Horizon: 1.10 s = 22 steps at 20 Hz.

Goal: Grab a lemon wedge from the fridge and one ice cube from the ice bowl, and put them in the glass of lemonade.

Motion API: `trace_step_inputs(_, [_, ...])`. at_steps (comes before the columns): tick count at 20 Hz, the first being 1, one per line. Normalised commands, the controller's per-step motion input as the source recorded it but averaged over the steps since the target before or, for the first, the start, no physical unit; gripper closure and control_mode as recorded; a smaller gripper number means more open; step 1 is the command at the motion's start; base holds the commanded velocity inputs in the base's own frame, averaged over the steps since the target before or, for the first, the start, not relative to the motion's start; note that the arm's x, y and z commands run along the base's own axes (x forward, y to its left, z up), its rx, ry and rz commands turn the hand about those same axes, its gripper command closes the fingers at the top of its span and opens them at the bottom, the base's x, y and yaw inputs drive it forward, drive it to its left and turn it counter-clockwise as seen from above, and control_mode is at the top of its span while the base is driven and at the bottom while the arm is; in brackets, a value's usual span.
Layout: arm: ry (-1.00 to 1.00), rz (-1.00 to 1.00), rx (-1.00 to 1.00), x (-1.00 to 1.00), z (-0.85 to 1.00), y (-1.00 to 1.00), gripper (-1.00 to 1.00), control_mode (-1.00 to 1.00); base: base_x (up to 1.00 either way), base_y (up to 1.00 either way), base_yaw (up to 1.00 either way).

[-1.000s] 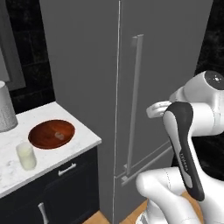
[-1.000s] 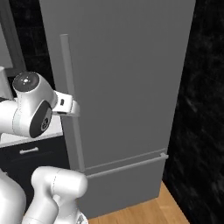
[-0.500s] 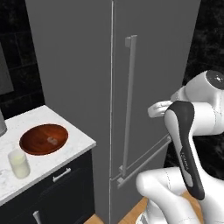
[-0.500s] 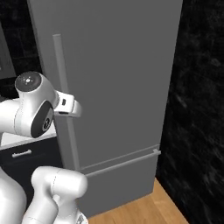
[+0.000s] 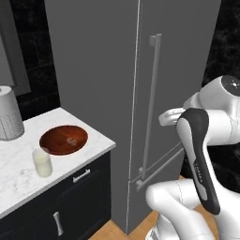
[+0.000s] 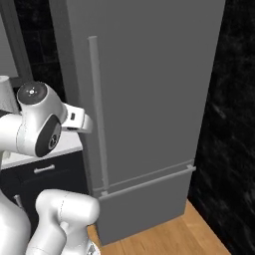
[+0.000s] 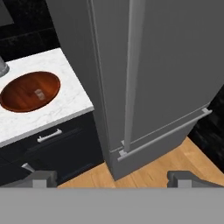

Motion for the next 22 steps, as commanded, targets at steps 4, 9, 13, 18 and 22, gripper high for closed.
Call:
trace_step_inputs(4, [0.00,0.00,0.00,0.00,0.00,0.00,-1.00,1.00,0.00,0.25,0.00])
trace_step_inputs(9, [0.00,0.00,0.00,0.00,0.00,0.00,-1.00,1.00,-0.15,0.48,0.00])
trace_step_inputs(13, [0.00,0.00,0.00,0.00,0.00,0.00,-1.00,1.00,-0.03,0.49,0.00])
trace_step_inputs(18, [0.00,0.00,0.00,0.00,0.00,0.00,-1.00,1.00,-0.03,0.61,0.00])
trace_step_inputs(22, [0.00,0.00,0.00,0.00,0.00,0.00,-1.00,1.00,0.04,1.00,0.12])
